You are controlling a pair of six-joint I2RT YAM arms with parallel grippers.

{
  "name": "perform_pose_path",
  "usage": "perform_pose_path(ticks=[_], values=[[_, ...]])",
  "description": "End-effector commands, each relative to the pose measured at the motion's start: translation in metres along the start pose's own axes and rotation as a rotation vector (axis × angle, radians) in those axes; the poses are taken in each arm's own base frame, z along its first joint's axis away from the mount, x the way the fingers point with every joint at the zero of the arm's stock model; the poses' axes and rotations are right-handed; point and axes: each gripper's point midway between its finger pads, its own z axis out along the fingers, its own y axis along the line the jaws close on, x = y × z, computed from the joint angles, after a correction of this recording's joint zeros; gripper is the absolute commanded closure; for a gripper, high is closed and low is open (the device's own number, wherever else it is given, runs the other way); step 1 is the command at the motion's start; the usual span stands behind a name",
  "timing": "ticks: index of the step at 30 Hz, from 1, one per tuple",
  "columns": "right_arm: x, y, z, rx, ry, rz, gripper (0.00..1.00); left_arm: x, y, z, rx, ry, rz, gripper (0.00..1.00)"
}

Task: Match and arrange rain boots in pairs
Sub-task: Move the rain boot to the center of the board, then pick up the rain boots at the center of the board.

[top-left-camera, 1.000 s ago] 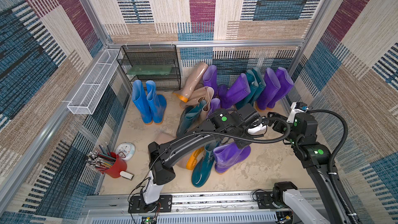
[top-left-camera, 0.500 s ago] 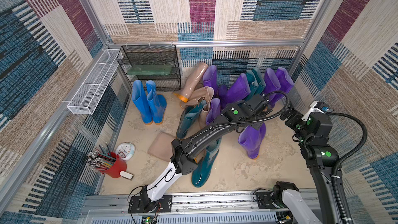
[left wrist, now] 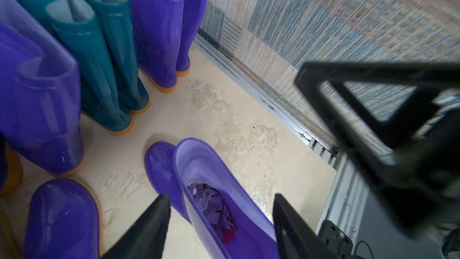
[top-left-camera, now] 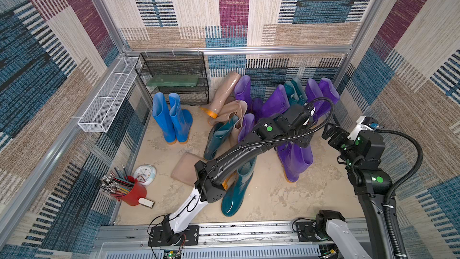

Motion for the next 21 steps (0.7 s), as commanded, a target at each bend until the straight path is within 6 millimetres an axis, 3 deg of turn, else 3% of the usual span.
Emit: perform_pose_path(ticks=[1,3,6,8,11,16,18,21], values=[[0.0,0.022,0.001,-0.103,0.006,-0.032,0.02,-0.018,0.005,-0.039,-0.024,-0.046,0.065,0.26],[-0.001,0.032,-0.002,-0.129,0.01,-0.06,0.02,-0.023,0.013,-0.065,-0.064,-0.06,0.089,0.24],[-0.004,0.061,-0.012,-0.209,0.019,-0.101,0.01,-0.02,0.037,-0.102,-0.176,-0.063,0.118,0.22],[-0.003,0.087,-0.019,-0.253,0.03,-0.131,0.0,-0.014,0.06,-0.126,-0.274,-0.062,0.119,0.22],[0.012,0.13,-0.025,-0.299,0.054,-0.182,0.01,0.001,0.104,-0.164,-0.393,-0.065,0.06,0.21],[0.079,0.213,-0.024,-0.38,0.158,-0.306,0.05,0.035,0.188,-0.231,-0.533,-0.123,-0.145,0.19],[0.105,0.236,-0.012,-0.388,0.22,-0.337,0.05,0.05,0.217,-0.255,-0.6,-0.148,-0.21,0.18],[0.141,0.263,0.009,-0.404,0.333,-0.335,0.05,0.071,0.245,-0.273,-0.656,-0.157,-0.267,0.17]])
